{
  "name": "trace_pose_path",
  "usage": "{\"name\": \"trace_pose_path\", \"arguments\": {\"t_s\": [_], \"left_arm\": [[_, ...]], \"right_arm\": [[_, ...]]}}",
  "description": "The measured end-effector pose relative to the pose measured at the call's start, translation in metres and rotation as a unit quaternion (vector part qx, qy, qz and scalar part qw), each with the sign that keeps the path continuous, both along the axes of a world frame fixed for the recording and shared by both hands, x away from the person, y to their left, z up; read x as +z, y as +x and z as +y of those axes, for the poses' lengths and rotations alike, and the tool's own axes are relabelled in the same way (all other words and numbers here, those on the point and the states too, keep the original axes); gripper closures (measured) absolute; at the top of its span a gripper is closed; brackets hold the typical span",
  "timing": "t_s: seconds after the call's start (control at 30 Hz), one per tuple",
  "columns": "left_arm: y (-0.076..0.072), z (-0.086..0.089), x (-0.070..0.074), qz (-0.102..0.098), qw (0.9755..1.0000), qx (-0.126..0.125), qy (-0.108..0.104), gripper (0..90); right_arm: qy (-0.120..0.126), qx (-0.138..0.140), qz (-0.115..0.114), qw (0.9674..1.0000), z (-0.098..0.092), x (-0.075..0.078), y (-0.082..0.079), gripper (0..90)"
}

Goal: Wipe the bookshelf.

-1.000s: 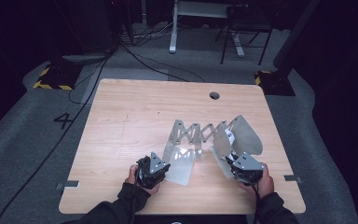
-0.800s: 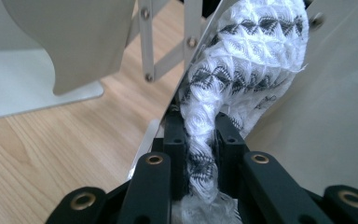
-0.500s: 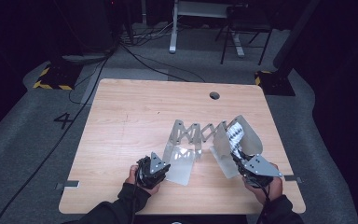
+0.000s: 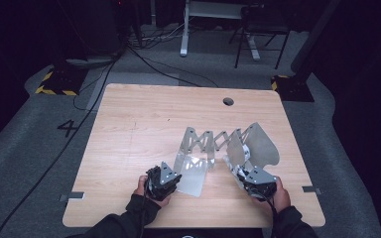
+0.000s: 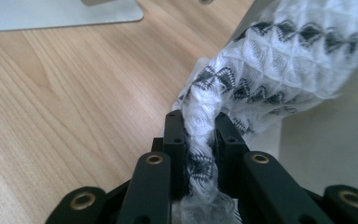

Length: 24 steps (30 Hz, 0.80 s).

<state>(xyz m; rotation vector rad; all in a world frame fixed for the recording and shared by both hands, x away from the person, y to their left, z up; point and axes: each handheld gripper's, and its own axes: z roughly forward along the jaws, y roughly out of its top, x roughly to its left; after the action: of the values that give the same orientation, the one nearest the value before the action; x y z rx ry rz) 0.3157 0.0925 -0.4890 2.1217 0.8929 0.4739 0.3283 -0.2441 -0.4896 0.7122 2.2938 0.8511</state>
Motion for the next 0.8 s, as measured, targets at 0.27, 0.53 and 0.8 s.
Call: {"name": "trace_pose_path", "arguments": {"t_s": [0.27,0.53,0.8], "left_arm": [[0.0,0.0,0.0,0.002,1.0,0.0,0.0,77.0],[0.0,-0.001,-0.002,0.003,1.0,0.0,0.003,76.5],[0.0,-0.001,-0.003,0.005,1.0,-0.001,0.006,76.5]], "right_arm": [[0.023,-0.019,-0.058,0.9978,-0.009,0.026,-0.007,78.5],[0.06,-0.056,-0.14,0.9867,-0.029,0.071,-0.024,78.4],[0.052,-0.094,-0.188,0.9763,-0.037,0.092,-0.036,78.4]]}}
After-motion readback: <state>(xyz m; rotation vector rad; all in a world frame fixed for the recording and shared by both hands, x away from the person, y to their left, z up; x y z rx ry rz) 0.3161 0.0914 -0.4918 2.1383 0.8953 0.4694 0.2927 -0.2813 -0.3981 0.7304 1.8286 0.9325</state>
